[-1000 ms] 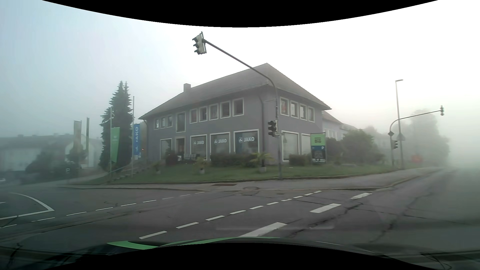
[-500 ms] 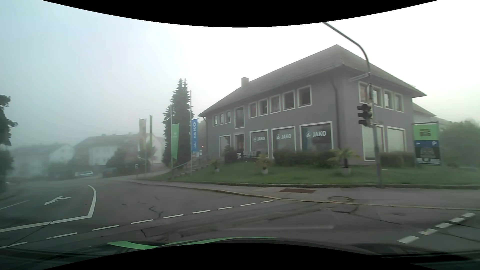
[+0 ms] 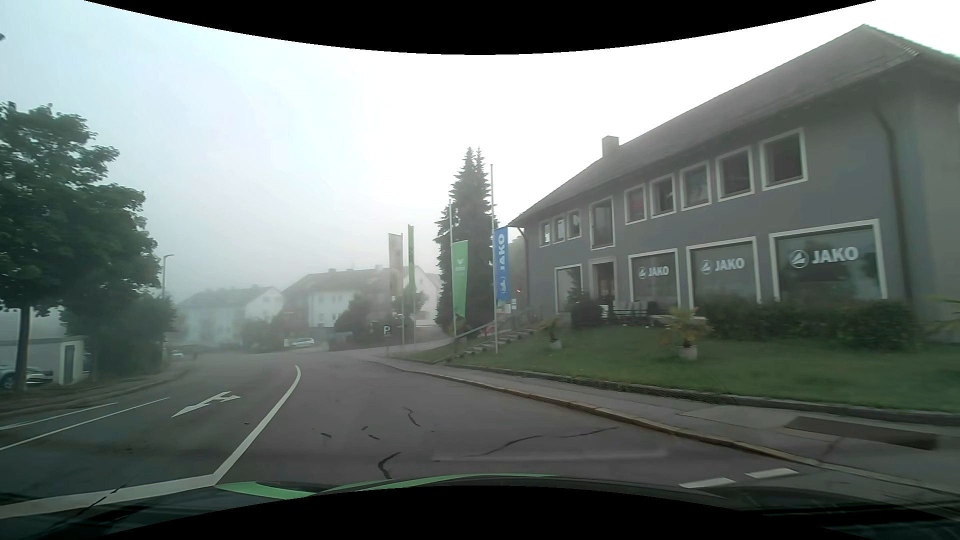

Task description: Follow the waypoints while adhering to traffic rules and regulations

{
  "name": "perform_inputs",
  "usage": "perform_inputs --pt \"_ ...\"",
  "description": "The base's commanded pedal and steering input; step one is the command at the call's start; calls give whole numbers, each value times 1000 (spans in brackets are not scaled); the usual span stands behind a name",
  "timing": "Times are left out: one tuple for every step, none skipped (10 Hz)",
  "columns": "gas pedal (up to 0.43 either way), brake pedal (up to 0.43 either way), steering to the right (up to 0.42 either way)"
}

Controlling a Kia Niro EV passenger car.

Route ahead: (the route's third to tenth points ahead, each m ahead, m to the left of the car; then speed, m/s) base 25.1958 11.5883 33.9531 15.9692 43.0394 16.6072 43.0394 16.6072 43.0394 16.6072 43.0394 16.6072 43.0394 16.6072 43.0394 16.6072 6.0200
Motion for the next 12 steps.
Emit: perform_inputs --pt "87 0 -307" --pt "87 0 -278" --pt "87 0 -252" --pt "87 0 -229" --pt "87 0 -201" --pt "87 0 -172" --pt "87 0 -151" --pt "87 0 -137" --pt "87 0 -118" --pt "87 0 -103" --pt "87 0 -96" --pt "87 0 -89"
